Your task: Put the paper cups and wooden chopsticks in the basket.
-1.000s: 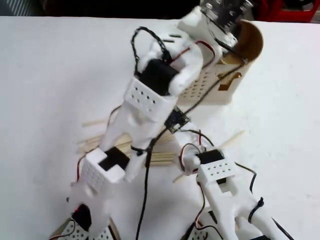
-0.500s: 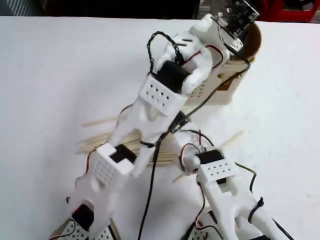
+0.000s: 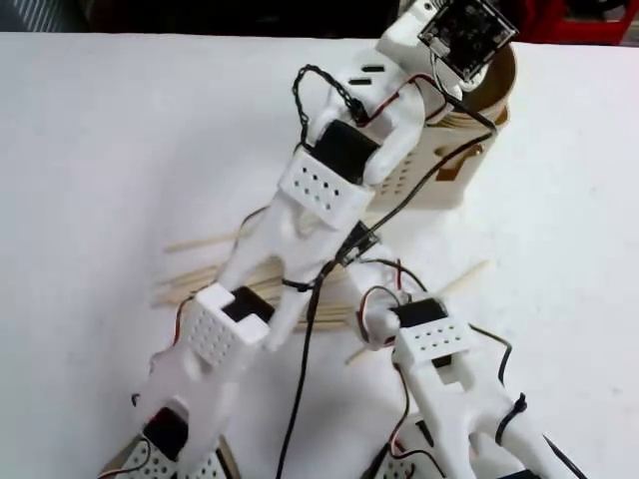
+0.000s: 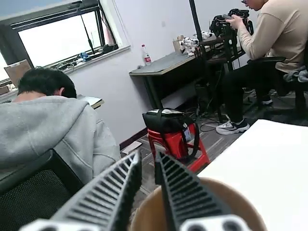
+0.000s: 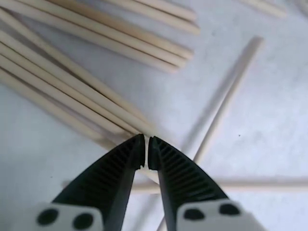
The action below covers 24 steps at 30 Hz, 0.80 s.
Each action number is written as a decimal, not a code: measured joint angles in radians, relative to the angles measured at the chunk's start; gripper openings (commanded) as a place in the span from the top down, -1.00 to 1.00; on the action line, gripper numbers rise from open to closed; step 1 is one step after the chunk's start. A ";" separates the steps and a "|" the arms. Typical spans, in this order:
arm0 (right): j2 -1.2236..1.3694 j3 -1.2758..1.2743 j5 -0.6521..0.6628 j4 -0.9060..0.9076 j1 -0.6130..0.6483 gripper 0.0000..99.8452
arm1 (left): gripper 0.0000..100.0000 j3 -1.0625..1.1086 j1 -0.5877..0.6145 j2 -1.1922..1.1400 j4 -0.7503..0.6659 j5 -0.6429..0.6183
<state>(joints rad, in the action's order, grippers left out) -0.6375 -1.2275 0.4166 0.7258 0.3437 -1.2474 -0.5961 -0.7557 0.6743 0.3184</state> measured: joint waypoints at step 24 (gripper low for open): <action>0.000 0.000 0.000 0.000 0.000 0.94 | 0.86 0.000 -0.002 -0.003 0.207 0.006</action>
<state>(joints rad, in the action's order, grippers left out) -0.6375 -1.2275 0.4166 0.7258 0.3437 -1.2474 -0.5976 -0.7587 0.8815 0.3245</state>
